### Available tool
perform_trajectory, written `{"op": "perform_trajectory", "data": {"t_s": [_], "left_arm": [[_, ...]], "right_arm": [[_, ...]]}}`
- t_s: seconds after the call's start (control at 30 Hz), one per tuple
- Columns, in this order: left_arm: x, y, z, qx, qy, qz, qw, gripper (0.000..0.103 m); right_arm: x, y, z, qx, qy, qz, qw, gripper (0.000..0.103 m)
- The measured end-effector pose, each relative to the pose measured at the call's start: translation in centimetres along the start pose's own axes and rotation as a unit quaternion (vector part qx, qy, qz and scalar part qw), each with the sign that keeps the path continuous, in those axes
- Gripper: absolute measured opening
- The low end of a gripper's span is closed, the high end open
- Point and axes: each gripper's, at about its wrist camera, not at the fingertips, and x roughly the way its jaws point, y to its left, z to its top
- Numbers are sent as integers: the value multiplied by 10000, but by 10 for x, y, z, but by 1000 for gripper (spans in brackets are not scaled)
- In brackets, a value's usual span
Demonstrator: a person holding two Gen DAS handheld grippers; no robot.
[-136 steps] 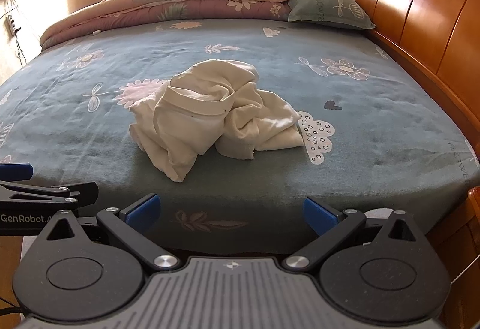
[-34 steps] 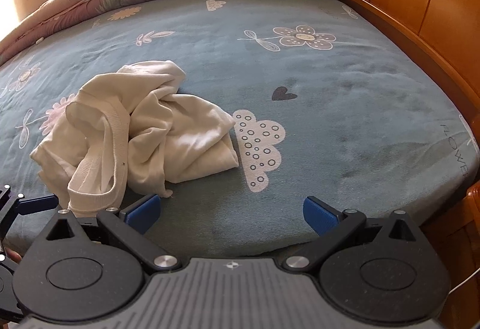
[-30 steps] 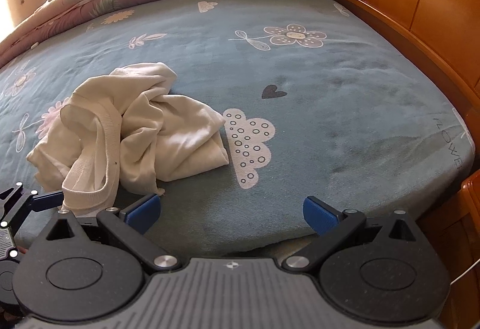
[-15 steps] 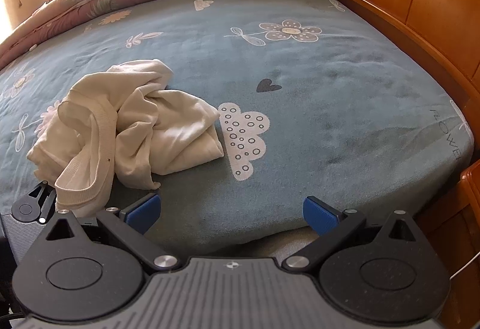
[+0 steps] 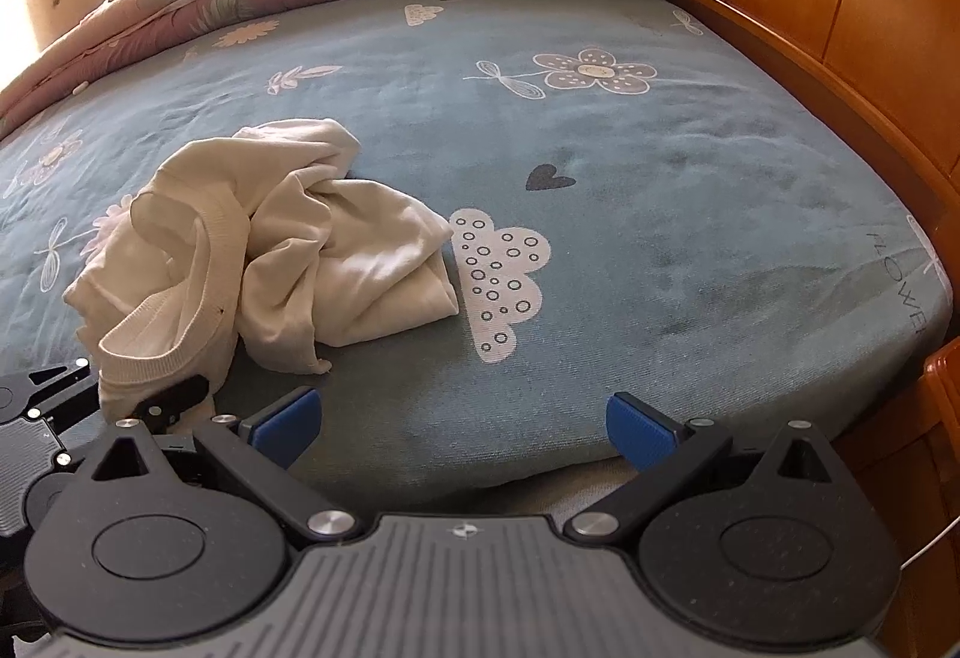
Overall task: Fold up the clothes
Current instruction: 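Lift the cuff with the left tool while the right tool grasps the sweatshirt body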
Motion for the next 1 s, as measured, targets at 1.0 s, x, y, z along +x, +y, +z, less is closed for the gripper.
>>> {"op": "perform_trajectory", "data": {"t_s": [1.0], "left_arm": [[-58,108,-11,-671,474,431,9957,7]], "right_arm": [[66,95,72,-2212,-971,1719,9550,103]]}}
